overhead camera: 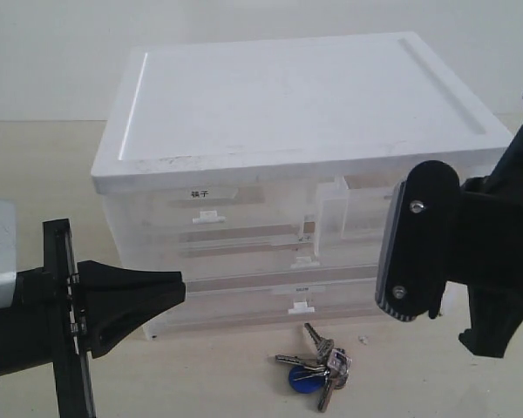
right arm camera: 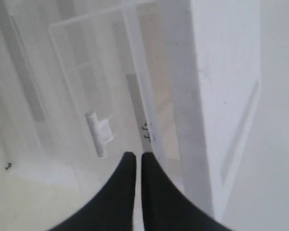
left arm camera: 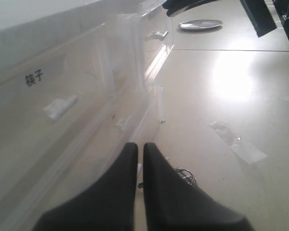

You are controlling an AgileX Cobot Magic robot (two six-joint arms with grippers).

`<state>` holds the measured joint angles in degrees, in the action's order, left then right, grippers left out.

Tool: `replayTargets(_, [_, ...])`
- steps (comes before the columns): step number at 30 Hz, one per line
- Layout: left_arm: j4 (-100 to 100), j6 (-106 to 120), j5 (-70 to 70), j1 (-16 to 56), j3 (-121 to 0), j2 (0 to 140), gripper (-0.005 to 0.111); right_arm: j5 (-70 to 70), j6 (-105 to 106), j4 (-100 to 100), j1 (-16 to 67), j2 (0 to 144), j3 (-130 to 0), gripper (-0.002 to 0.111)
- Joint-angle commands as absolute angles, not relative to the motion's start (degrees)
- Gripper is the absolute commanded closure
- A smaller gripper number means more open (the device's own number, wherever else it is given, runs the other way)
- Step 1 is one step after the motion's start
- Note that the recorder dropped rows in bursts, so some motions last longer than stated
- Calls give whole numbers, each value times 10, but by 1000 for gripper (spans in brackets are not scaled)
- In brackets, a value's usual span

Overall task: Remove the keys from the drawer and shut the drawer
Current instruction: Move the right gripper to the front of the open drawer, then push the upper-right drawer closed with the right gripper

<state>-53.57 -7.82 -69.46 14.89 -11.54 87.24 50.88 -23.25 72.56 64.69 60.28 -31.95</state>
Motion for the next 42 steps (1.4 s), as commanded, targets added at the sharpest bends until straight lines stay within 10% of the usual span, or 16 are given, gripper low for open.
replayTargets(1, [-538, -81, -700, 152, -117, 873, 102, 507, -280, 799, 645, 607, -320, 107])
replayTargets(26, [-538, -81, -700, 152, -117, 873, 102, 489, -311, 829, 696, 617, -287, 107])
replayTargets(42, [-538, -81, -700, 152, -117, 873, 102, 387, -420, 962, 542, 659, -287, 107])
